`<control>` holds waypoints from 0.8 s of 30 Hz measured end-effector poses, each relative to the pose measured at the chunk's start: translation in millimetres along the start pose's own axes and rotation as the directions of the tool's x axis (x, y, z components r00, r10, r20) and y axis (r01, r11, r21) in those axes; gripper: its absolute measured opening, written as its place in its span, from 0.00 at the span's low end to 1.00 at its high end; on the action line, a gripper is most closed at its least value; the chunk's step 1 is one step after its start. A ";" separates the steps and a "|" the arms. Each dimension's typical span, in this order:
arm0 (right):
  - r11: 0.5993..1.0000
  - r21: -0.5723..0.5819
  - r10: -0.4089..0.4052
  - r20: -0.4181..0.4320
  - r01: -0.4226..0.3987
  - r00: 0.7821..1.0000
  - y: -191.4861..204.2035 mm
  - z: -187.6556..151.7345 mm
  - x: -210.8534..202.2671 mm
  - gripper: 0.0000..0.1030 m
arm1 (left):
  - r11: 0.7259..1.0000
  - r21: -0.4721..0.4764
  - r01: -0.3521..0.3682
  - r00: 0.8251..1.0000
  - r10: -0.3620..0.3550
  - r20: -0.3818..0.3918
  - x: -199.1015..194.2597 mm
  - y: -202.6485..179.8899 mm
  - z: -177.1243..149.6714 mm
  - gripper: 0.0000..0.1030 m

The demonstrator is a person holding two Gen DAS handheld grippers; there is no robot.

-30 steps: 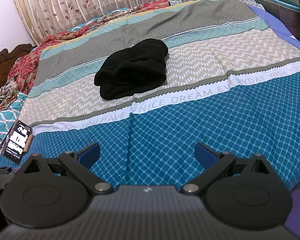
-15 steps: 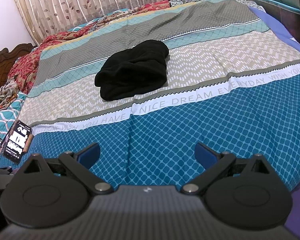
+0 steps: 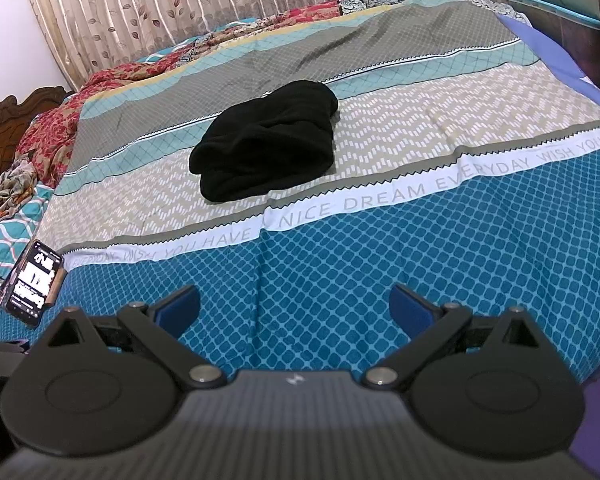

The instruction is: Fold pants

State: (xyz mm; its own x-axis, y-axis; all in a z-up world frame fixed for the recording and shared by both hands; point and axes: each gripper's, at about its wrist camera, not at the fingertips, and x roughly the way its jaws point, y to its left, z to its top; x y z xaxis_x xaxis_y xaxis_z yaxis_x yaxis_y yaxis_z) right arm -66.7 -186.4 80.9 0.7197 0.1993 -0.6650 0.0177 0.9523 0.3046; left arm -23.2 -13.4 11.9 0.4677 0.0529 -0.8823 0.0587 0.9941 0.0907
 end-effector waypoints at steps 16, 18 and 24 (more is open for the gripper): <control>1.000 -0.008 0.001 0.003 -0.001 1.000 4.2 -2.2 -1.6 0.99 | 1.000 -0.021 -0.013 1.000 0.012 -0.017 5.9 4.9 -0.9 1.00; 1.000 -0.017 0.004 0.003 -0.004 1.000 6.4 -2.2 -2.1 0.99 | 1.000 -0.026 -0.014 1.000 0.014 -0.019 6.3 5.7 -0.4 1.00; 0.999 -0.045 0.012 0.008 -0.011 1.000 12.2 2.6 -4.0 0.99 | 0.999 -0.050 -0.023 1.000 0.022 -0.014 5.7 10.3 0.8 1.00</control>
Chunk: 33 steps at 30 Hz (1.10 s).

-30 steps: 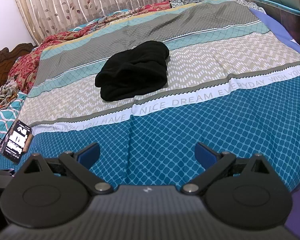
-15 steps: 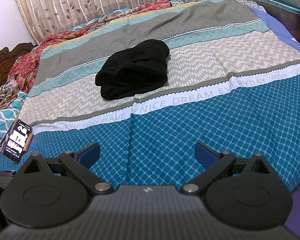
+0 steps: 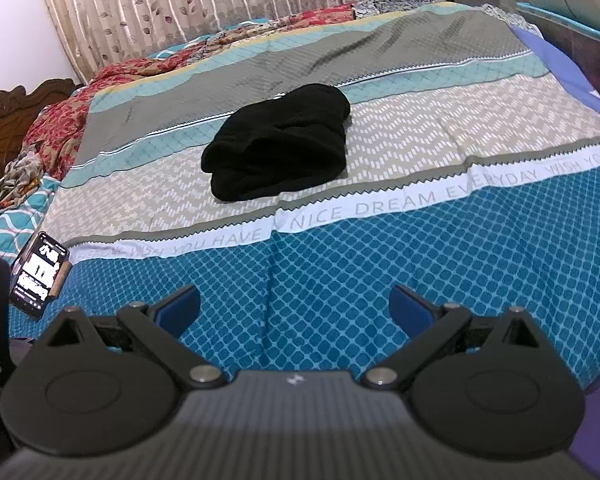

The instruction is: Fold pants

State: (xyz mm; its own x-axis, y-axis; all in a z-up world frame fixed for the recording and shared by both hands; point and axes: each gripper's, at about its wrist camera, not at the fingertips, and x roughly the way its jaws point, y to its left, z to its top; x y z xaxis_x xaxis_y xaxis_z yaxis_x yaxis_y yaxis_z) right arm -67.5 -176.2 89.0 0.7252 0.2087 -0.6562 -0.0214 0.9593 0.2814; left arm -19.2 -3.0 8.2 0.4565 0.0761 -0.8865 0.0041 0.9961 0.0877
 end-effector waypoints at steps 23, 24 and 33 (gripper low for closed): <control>0.998 -0.046 0.052 0.109 -0.047 0.993 5.9 52.6 4.1 0.99 | 1.000 -0.004 0.010 0.971 -0.009 0.239 -26.2 1.1 68.0 1.00; 0.998 -0.048 0.049 0.106 -0.044 0.993 5.7 53.3 7.3 0.99 | 1.000 -0.003 0.007 0.971 -0.006 0.238 -24.0 0.0 72.0 1.00; 1.000 -0.006 0.013 0.070 -0.012 0.997 -4.5 61.2 26.0 0.99 | 1.000 -0.010 0.019 0.982 -0.017 0.187 -0.6 -2.1 96.1 1.00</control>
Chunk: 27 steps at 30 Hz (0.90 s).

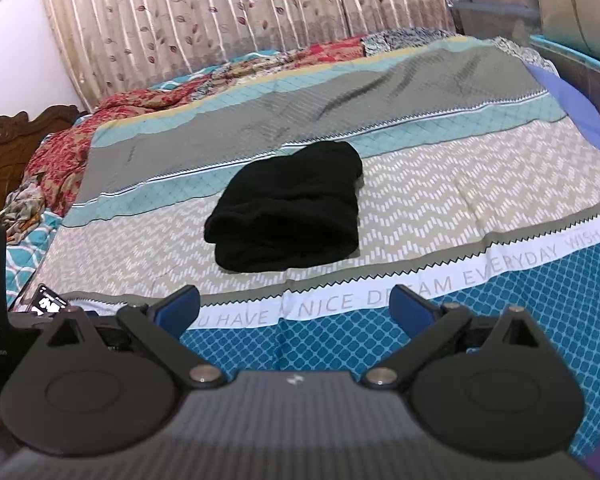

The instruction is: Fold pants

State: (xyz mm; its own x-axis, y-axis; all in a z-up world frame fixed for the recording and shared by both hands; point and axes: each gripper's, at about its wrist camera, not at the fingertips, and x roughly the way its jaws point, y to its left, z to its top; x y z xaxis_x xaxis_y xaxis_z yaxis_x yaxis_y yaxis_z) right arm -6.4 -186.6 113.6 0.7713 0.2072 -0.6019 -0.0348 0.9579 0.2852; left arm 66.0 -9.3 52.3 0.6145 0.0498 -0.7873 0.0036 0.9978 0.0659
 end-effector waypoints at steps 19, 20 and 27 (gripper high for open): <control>0.999 0.037 -0.015 -0.016 0.015 1.000 -22.1 20.2 13.4 0.99 | 0.999 0.024 0.027 0.999 -0.026 -0.035 22.8 -31.9 21.5 1.00; 0.999 0.037 -0.014 -0.016 0.015 1.000 -22.5 20.9 13.9 0.99 | 0.999 0.024 0.028 0.999 -0.027 -0.038 23.5 -32.0 21.6 1.00; 0.999 0.038 -0.008 -0.018 0.009 1.000 -26.2 23.7 15.0 0.99 | 0.999 0.029 0.029 0.999 -0.027 -0.046 26.3 -34.3 23.3 1.00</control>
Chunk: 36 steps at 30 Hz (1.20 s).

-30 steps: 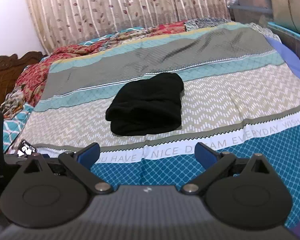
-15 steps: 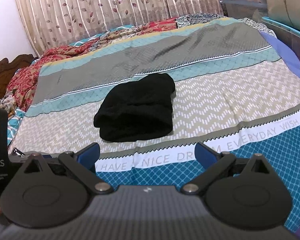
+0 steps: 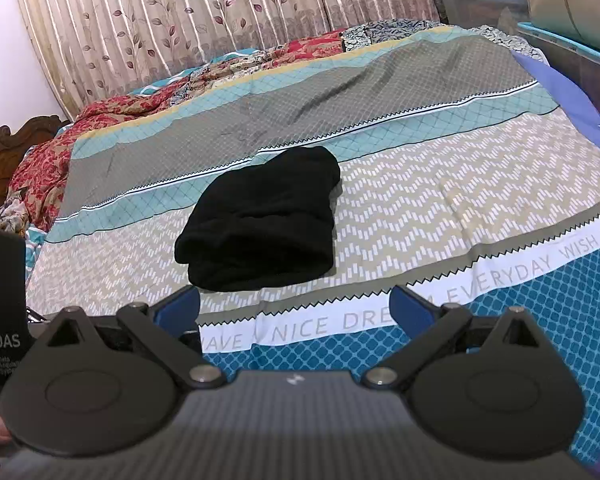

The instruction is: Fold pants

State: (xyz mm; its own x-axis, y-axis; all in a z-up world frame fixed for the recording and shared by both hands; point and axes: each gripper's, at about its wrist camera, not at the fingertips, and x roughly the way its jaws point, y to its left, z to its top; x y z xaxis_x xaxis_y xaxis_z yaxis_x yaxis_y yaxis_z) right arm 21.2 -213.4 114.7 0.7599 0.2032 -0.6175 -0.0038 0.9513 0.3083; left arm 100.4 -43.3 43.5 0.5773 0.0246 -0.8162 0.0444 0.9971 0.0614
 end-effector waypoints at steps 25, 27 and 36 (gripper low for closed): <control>1.000 0.002 0.008 -0.014 -0.008 1.000 0.4 -2.4 3.8 0.99 | 1.000 -0.014 -0.015 1.000 0.015 -0.025 3.6 2.9 -3.6 1.00; 1.000 0.002 0.010 -0.016 -0.010 1.000 0.9 -3.2 3.6 0.99 | 1.000 -0.016 -0.021 0.999 0.020 -0.031 3.8 3.6 -4.4 1.00; 1.000 -0.014 0.020 -0.010 -0.020 1.000 8.5 -6.6 -2.5 0.99 | 0.999 -0.018 -0.045 0.998 0.045 -0.036 -1.8 6.4 -10.9 1.00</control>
State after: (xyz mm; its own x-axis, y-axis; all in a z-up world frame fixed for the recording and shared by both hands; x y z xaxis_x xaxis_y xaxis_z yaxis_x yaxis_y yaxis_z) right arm 14.9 -204.2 114.0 0.7534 0.2244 -0.6181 -0.0279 0.9500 0.3109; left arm 90.8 -36.2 39.2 0.5489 0.0716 -0.8328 0.0039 0.9961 0.0882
